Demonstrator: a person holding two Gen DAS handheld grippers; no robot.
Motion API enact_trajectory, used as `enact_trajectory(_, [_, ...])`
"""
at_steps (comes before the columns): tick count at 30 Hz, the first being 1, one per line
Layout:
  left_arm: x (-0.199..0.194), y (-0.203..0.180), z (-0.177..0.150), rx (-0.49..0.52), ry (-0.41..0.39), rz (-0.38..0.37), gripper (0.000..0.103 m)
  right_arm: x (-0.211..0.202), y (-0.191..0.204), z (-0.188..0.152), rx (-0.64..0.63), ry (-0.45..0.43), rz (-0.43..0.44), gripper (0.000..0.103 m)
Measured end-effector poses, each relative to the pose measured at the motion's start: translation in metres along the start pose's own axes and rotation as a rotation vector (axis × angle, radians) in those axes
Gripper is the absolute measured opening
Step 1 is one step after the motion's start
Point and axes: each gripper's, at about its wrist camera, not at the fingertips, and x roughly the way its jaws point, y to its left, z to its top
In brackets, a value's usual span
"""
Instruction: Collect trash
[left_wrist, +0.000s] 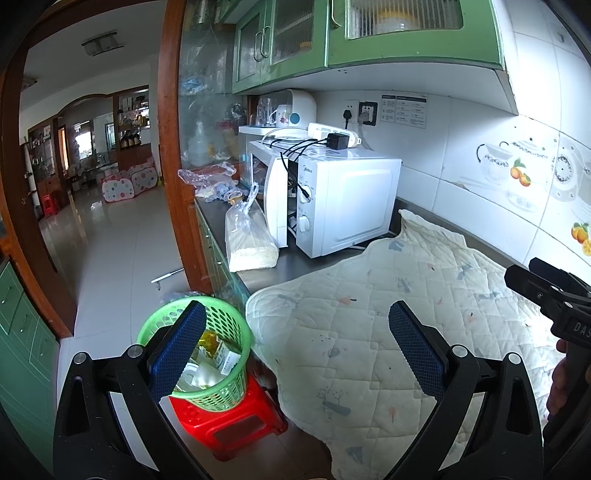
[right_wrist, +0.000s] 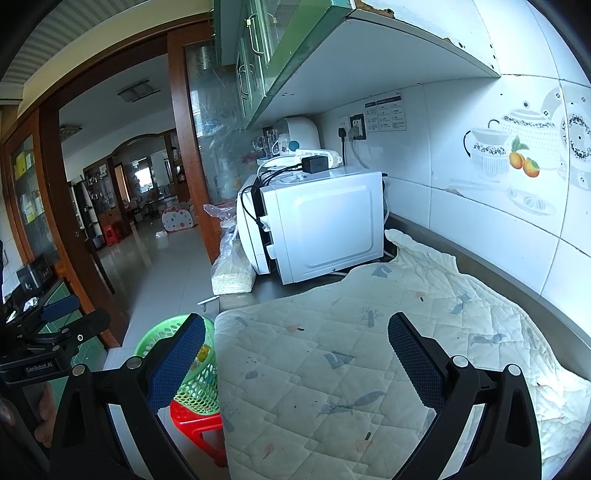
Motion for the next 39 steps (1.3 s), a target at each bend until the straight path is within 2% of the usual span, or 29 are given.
enact_trajectory(39, [-0.0003,-0.0052,-0.0006,-0.005,-0.001,-0.008,0.098,0.0003,0.0023,0.0020,-0.003,-0.004,0.006,0.096])
